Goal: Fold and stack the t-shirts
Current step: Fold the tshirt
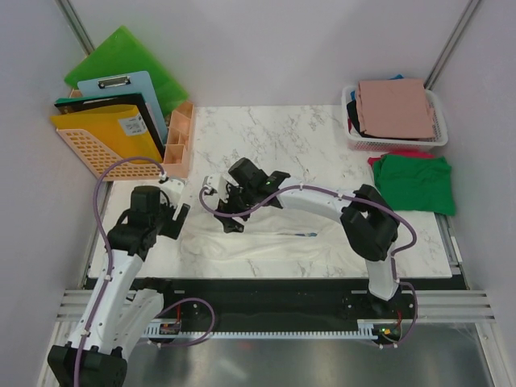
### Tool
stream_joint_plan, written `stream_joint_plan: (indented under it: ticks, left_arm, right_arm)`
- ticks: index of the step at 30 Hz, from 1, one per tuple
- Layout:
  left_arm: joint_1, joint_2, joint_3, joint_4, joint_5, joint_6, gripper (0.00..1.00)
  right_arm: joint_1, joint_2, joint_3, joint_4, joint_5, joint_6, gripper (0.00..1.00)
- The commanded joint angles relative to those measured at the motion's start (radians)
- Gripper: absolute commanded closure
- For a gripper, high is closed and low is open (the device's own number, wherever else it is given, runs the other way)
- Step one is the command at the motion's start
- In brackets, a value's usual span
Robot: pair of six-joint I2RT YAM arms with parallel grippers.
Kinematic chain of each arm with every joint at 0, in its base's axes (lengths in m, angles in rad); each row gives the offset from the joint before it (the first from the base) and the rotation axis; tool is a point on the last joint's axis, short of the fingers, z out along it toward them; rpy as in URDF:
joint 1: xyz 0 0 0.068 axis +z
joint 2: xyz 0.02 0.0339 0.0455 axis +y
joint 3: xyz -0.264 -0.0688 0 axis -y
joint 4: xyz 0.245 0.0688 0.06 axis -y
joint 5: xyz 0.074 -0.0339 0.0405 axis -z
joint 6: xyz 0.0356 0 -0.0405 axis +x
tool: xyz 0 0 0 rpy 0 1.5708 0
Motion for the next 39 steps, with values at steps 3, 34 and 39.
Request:
stream_joint_plan:
  ticks: [3, 34, 39]
  left_arm:
    - [0.017, 0.027, 0.005, 0.055, 0.005, 0.001, 0.06]
    - [0.035, 0.023, -0.030, 0.065, -0.004, 0.009, 0.05]
    - [0.037, 0.031, -0.027, 0.061, 0.002, 0.009, 0.05]
  right_arm:
    - [0.079, 0.105, 0.113, 0.042, -0.028, 0.073, 0.15]
    - [0.105, 0.275, 0.197, 0.088, -0.003, 0.113, 0.90]
    - [0.104, 0.258, 0.193, 0.090, 0.040, 0.087, 0.36]
